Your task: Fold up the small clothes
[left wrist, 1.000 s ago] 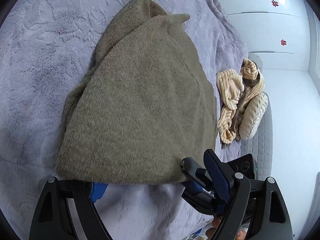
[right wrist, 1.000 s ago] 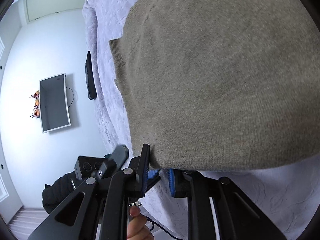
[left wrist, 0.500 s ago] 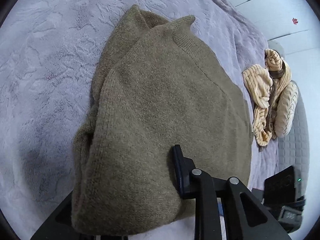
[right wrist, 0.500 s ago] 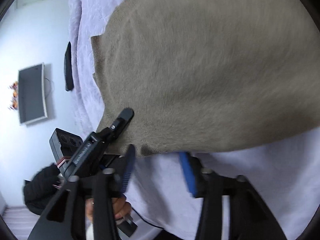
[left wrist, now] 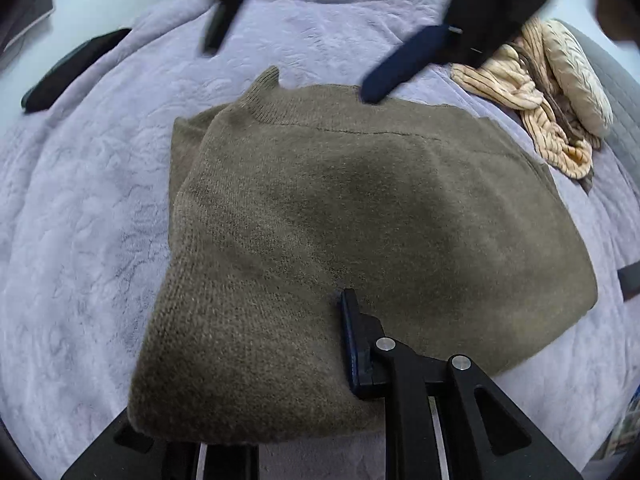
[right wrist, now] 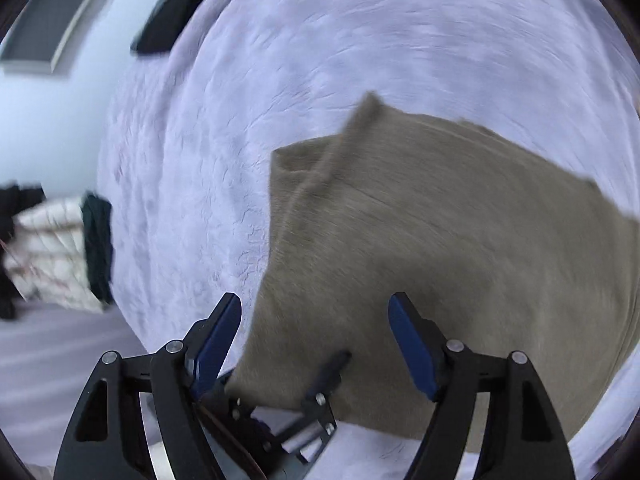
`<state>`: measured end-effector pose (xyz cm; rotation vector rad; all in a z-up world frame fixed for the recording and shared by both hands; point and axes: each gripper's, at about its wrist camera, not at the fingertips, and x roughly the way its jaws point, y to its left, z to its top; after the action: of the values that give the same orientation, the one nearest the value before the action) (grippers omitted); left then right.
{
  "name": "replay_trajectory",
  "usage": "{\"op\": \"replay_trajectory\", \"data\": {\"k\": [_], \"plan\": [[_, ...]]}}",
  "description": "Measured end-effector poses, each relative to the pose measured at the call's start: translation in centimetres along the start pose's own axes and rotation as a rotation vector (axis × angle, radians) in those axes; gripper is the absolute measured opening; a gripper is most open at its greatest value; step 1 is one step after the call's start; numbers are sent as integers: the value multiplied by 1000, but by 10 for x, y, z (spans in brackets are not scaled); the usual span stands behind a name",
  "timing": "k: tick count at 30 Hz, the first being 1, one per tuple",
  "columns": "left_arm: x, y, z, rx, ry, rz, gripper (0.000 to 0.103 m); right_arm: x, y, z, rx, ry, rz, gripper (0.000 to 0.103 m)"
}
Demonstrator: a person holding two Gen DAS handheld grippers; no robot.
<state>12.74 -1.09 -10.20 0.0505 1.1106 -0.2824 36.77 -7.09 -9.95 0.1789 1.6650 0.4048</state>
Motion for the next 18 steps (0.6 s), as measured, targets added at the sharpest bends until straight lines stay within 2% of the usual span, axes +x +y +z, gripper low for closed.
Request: {"op": "replay_trajectory", "data": {"k": [3, 8, 14, 18], "plan": [[-3, -8, -5, 96, -32, 34, 21, 31, 28, 23, -72, 126, -45, 80], [-5, -18, -9, 221, -62, 72, 21, 72, 57, 39, -146, 264, -154, 82], [-4, -17, -11, 231, -57, 75, 21, 126, 78, 42, -207, 419, -344, 82], [-2, -19, -13, 242, -56, 81, 21, 146, 72, 37, -228, 481, -444, 82]]}}
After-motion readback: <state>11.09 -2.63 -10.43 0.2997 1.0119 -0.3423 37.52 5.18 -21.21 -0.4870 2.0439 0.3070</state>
